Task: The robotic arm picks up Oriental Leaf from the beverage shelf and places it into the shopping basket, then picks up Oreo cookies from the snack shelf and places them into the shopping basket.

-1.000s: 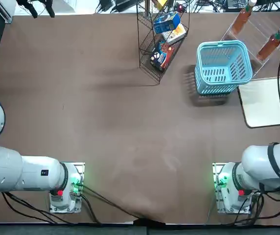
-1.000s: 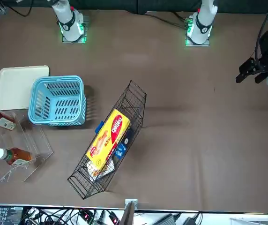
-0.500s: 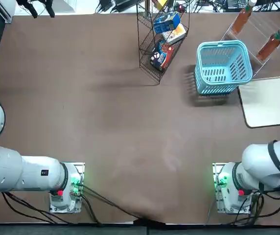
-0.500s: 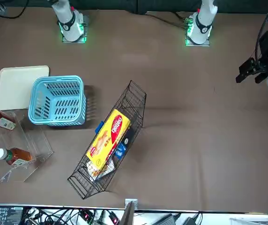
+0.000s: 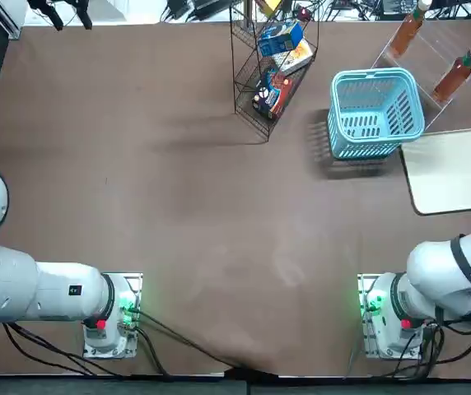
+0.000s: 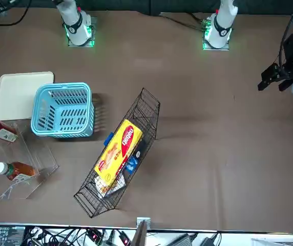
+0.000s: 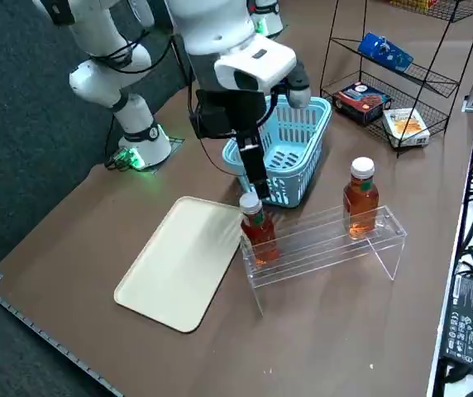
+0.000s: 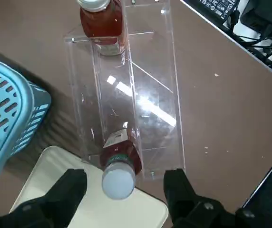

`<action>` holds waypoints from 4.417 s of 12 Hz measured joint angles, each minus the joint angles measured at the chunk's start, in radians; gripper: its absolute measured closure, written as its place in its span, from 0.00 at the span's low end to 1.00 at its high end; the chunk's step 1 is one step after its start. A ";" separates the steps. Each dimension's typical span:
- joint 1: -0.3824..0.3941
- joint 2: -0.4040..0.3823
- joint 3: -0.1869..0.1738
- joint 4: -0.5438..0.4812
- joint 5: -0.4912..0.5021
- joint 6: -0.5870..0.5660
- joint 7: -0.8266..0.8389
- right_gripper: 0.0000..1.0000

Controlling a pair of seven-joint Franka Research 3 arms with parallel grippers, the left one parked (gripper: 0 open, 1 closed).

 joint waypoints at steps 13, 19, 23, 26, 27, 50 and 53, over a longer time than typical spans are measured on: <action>-0.021 0.020 0.000 -0.162 0.000 0.138 -0.013 0.00; -0.026 0.011 0.001 -0.212 0.000 0.160 -0.016 0.00; -0.026 0.005 0.001 -0.221 0.000 0.163 -0.017 0.00; -0.026 0.005 0.001 -0.223 0.000 0.163 -0.017 0.00; -0.027 0.005 0.001 -0.225 0.000 0.163 -0.017 0.02; -0.026 -0.036 0.013 -0.228 -0.002 0.169 -0.045 0.44; -0.025 -0.074 0.017 -0.229 -0.002 0.161 -0.047 0.44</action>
